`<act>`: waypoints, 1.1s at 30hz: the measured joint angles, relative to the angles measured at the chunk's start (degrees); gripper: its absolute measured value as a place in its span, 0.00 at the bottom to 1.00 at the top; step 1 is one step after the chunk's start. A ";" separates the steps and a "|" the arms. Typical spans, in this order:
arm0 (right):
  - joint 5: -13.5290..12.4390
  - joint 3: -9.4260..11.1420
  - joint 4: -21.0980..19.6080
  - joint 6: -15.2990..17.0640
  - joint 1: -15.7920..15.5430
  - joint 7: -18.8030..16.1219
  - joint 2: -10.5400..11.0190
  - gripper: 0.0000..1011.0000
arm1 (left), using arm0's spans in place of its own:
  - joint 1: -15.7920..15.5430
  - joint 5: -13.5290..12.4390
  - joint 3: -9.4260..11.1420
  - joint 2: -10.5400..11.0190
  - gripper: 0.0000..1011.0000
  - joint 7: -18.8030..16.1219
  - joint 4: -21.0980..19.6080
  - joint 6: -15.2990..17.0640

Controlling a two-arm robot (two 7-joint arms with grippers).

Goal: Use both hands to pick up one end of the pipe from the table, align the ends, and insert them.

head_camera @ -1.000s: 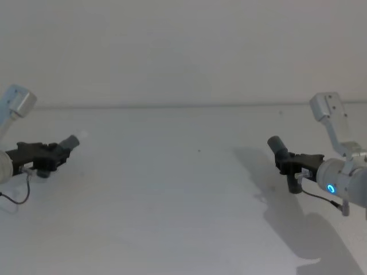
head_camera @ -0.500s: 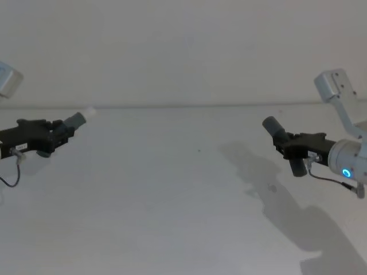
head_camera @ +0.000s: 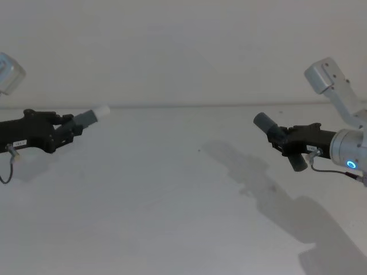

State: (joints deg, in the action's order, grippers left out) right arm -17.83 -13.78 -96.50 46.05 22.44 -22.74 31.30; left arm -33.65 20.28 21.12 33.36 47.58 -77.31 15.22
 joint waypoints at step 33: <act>2.14 -7.33 -1.58 -2.92 4.82 -8.06 8.41 0.26 | -6.45 -5.98 7.95 2.33 0.32 7.93 -0.93 -9.63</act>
State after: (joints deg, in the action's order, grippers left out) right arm -15.69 -21.12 -98.08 43.13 27.26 -30.81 39.71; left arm -40.10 14.30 29.07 35.69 55.51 -78.24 5.59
